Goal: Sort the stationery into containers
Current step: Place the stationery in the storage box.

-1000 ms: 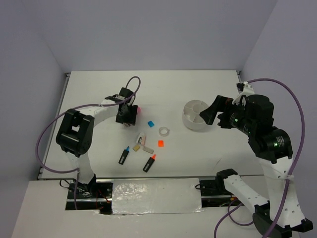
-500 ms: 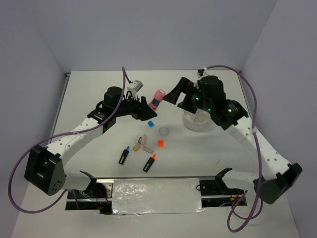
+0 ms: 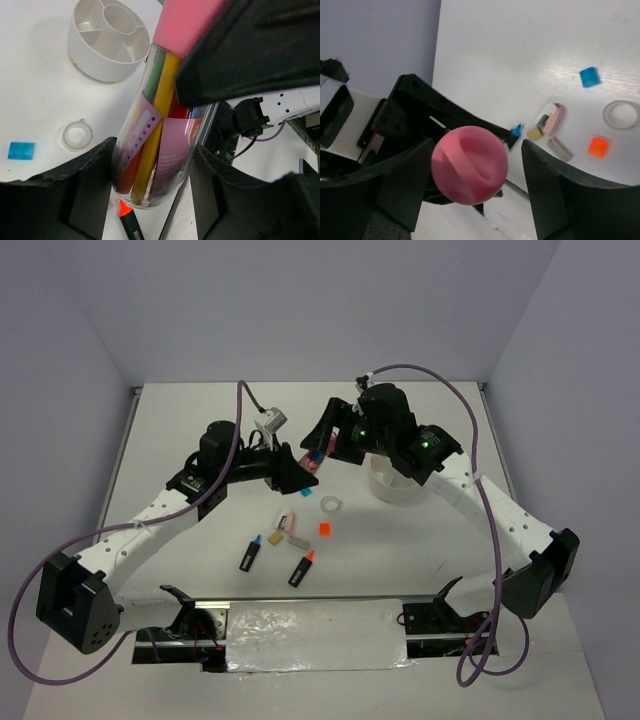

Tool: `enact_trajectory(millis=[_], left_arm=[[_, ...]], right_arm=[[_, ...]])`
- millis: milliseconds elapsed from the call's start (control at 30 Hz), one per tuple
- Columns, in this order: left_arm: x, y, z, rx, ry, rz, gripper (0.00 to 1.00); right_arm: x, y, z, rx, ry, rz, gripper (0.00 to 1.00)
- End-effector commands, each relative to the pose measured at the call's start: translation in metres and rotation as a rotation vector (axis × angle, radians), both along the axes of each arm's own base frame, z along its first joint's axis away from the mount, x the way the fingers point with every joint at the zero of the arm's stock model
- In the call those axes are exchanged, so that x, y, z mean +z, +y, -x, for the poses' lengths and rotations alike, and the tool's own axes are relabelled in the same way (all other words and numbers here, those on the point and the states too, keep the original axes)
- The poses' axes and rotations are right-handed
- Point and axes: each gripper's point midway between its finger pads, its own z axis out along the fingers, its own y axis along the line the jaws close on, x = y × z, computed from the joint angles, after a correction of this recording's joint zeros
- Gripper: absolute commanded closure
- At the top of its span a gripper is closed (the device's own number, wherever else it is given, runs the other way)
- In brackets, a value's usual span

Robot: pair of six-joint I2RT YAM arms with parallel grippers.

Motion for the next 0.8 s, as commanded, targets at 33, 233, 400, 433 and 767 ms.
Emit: enact_trajectory(millis=[33,233,400,433,767], left_arm=[[0.027,-0.003,0.006,-0.054,-0.11,0.046,1.0],[0.02,0.005,-0.003,0.013,-0.093,-0.012,0.71],[0.01,0.022,-0.021,0.168,-0.031,-0.105,0.01],[0.009,0.027,-0.025,0.203,-0.025,-0.122,0.01],[-0.015,0.11,-0.014,0.493,0.04,-0.46,0.01]], right_arm=[[0.028,0.013,0.011,0.093,-0.098,-0.08,0.33],[0.027,0.021,0.027,0.186,-0.091,-0.135,1.0],[0.032,-0.022,-0.001,0.047,-0.256,0.014,1.0],[0.038,-0.04,-0.006,-0.019,-0.3,0.06,1.0],[-0.011,-0.211,-0.071,-0.556,-0.327,0.517,1.0]])
